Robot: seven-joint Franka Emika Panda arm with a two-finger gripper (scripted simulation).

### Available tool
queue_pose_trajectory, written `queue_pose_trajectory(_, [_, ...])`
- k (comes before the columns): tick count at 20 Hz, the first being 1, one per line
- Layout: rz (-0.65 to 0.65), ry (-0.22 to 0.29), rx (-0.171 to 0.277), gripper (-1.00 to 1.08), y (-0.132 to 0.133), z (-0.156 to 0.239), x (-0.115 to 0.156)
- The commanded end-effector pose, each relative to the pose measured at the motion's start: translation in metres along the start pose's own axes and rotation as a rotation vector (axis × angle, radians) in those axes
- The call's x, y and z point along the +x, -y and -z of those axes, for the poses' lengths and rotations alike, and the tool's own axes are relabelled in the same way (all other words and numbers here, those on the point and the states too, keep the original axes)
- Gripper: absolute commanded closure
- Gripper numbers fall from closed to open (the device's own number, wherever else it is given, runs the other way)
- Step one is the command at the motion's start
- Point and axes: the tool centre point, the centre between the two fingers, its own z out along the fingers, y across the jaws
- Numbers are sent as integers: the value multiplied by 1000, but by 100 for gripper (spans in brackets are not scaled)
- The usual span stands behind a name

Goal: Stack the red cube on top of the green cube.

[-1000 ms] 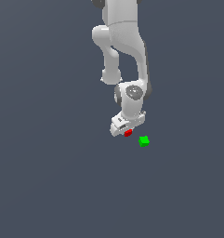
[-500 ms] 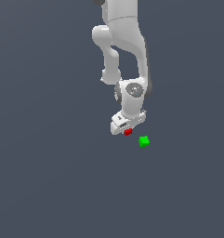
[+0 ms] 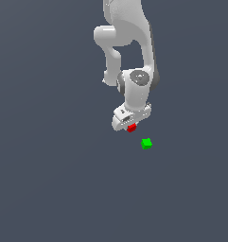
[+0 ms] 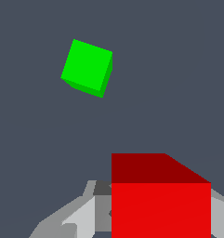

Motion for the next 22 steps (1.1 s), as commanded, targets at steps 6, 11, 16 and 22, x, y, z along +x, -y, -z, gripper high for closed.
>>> queue_pose_trajectory(6, [0,0,1,108,0,31,0])
queue_pose_trajectory(11, [0,0,1,108,0,32,1])
queue_pose_trajectory(16, [0,0,1,108,0,31,2])
queue_pose_trajectory(22, [0,0,1,108,6,23,14])
